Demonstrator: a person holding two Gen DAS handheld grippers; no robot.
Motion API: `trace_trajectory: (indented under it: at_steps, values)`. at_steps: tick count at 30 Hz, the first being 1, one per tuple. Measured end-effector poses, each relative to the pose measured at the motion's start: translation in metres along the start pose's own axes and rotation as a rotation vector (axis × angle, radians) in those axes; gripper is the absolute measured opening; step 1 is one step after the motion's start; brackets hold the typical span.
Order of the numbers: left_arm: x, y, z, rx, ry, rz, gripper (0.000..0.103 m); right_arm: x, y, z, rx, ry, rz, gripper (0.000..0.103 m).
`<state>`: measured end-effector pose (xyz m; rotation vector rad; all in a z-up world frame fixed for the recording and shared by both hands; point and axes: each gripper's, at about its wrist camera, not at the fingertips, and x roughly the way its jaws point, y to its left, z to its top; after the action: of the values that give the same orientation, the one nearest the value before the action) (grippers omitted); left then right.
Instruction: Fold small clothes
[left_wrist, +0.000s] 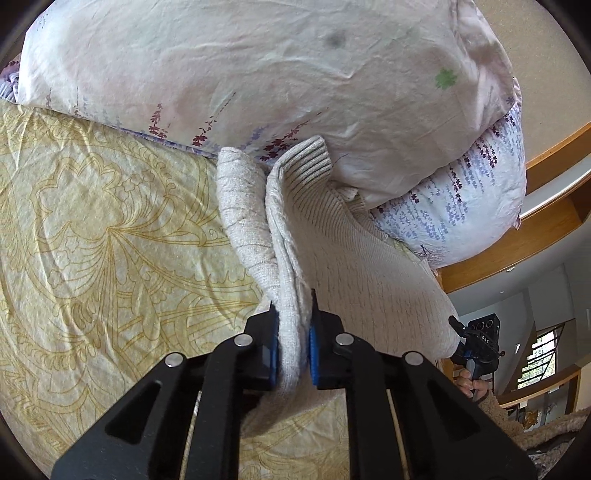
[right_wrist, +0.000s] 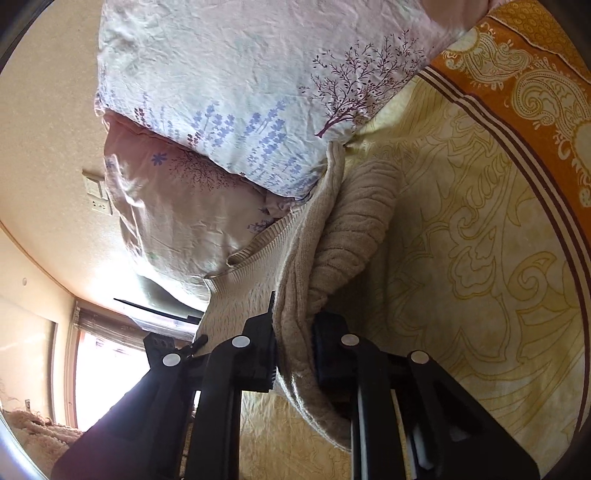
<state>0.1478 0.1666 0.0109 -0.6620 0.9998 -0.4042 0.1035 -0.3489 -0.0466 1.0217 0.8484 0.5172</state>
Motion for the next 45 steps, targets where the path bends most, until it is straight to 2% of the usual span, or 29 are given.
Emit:
trace_trajectory:
  at_steps: [5,8,10,11,14,15,16,17,18,19,20,21,23,25,30,33,36,38,39,40,42,44,45]
  values:
    - [-0.024,-0.004,-0.015,-0.057,0.032,-0.09,0.011,-0.015,0.009,-0.01,0.018,-0.017,0.04,0.014]
    - [-0.033,-0.003,-0.028,-0.071,0.058,-0.087,0.011,-0.027,0.011,-0.018,0.016,-0.027,0.03,0.014]
    - [-0.036,0.004,-0.035,-0.114,0.082,-0.103,0.011,-0.032,0.005,-0.023,0.04,-0.019,0.009,0.014]
    - [-0.036,0.004,-0.038,-0.114,0.091,-0.096,0.011,-0.034,0.003,-0.025,0.043,-0.014,-0.019,0.014]
    - [-0.023,0.014,-0.05,-0.1,0.15,0.069,0.014,-0.027,-0.011,-0.033,0.044,0.052,-0.192,0.014]
    - [-0.016,0.018,-0.053,-0.102,0.169,0.118,0.019,-0.022,-0.017,-0.035,0.049,0.087,-0.249,0.014]
    - [-0.014,0.021,-0.054,-0.102,0.17,0.143,0.028,-0.019,-0.019,-0.036,0.047,0.105,-0.285,0.016]
    - [-0.016,0.02,-0.055,-0.106,0.154,0.144,0.031,-0.019,-0.018,-0.037,0.037,0.11,-0.296,0.016]
    - [-0.021,0.017,-0.056,-0.104,0.135,0.154,0.041,-0.021,-0.013,-0.035,0.023,0.099,-0.308,0.021]
    - [-0.028,0.014,-0.055,-0.092,0.112,0.193,0.06,-0.025,-0.009,-0.032,0.007,0.083,-0.323,0.027]
    - [-0.036,0.012,-0.053,-0.076,0.082,0.239,0.066,-0.029,-0.005,-0.028,-0.006,0.06,-0.337,0.031]
    - [-0.046,0.012,-0.05,-0.066,0.045,0.263,0.068,-0.033,-0.002,-0.023,-0.018,0.028,-0.352,0.037]
    - [-0.062,0.012,-0.041,-0.075,-0.025,0.252,0.068,-0.039,0.006,-0.008,-0.046,-0.046,-0.342,0.037]
    - [-0.066,0.005,-0.029,-0.068,-0.074,0.222,0.068,-0.033,0.012,0.006,-0.071,-0.078,-0.332,0.037]
    - [-0.016,-0.013,0.0,0.051,-0.008,0.258,0.065,0.019,0.016,0.031,-0.123,-0.014,-0.365,0.038]
    - [0.011,-0.016,0.009,0.092,0.027,0.268,0.065,0.047,0.017,0.034,-0.145,0.045,-0.399,0.052]
    - [0.03,-0.018,0.016,0.136,0.052,0.293,0.064,0.062,0.015,0.035,-0.167,0.075,-0.427,0.052]
    - [0.04,-0.02,0.021,0.161,0.071,0.305,0.052,0.065,0.013,0.037,-0.17,0.083,-0.434,0.052]
    - [0.045,-0.02,0.024,0.165,0.083,0.303,0.042,0.066,0.011,0.038,-0.169,0.086,-0.435,0.052]
    - [0.049,-0.02,0.026,0.168,0.092,0.301,0.038,0.067,0.012,0.038,-0.173,0.089,-0.436,0.052]
    - [0.056,-0.021,0.029,0.186,0.099,0.313,0.033,0.069,0.011,0.039,-0.187,0.096,-0.447,0.052]
    - [0.063,-0.023,0.032,0.199,0.107,0.329,0.031,0.069,0.011,0.04,-0.206,0.084,-0.495,0.052]
    - [0.065,-0.024,0.034,0.202,0.107,0.328,0.028,0.069,0.01,0.041,-0.201,0.08,-0.481,0.052]
